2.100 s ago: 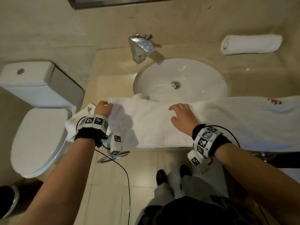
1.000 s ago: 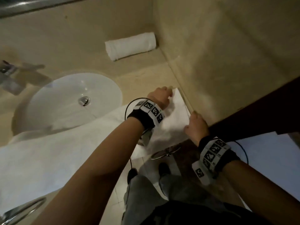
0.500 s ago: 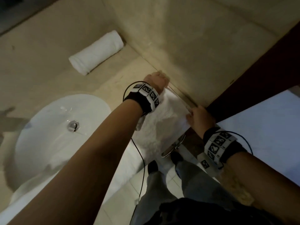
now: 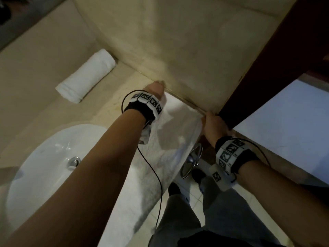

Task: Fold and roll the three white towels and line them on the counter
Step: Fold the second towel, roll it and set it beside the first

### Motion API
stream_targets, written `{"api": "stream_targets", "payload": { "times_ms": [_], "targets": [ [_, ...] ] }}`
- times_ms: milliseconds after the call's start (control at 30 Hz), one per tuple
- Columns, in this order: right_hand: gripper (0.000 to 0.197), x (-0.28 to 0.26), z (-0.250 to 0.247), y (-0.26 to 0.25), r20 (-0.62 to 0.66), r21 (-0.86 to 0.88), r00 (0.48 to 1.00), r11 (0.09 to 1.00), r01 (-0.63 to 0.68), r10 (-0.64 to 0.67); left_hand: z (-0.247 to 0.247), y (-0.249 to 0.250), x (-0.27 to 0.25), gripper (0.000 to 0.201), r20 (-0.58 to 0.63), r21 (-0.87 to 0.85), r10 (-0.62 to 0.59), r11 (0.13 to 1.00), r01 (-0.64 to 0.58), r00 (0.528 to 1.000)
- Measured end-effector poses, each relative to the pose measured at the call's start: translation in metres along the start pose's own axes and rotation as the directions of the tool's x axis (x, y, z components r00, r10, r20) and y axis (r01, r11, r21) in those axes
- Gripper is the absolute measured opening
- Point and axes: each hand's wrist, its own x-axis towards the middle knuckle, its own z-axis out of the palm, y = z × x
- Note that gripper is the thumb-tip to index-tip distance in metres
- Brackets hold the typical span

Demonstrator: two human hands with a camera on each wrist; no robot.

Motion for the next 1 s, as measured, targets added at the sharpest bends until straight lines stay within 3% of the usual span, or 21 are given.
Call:
{"api": "stream_targets", "payload": {
  "times_ms": [200, 467, 567, 733, 1000],
  "targets": [
    [0.031, 0.01, 0.001, -0.012, -0.042, -0.073, 0.999, 0.997, -0.023, 0.02, 0.007, -0.005, 0.015, 0.029, -0.031, 0.017, 0.04, 0.999, -0.039, 0.999],
    [0.026, 0.006, 0.004, -0.007, -0.061, -0.327, 0.995, 0.944, 0.053, -0.077, 0.028, -0.007, 0.026, 0.033, -0.151, 0.353, 0.132, 0.933, -0.071, 0.98],
    [0.025, 0.01, 0.001, -0.007, -0.056, -0.272, 0.997, 0.962, 0.032, -0.049, 0.027, -0.003, 0.026, 0.036, -0.16, 0.445, 0.196, 0.889, -0.107, 0.968],
    [0.026, 0.015, -0.002, -0.007, -0.064, -0.086, 0.998, 0.996, -0.027, 0.021, 0.003, -0.011, 0.013, 0.033, -0.13, 0.457, 0.304, 0.863, -0.215, 0.944],
    [0.012, -0.005, -0.003, -0.011, -0.184, -0.247, 0.967, 0.961, 0.128, -0.176, -0.011, -0.016, -0.005, 0.026, -0.033, 0.521, 0.351, 0.805, -0.284, 0.936]
  ]
}}
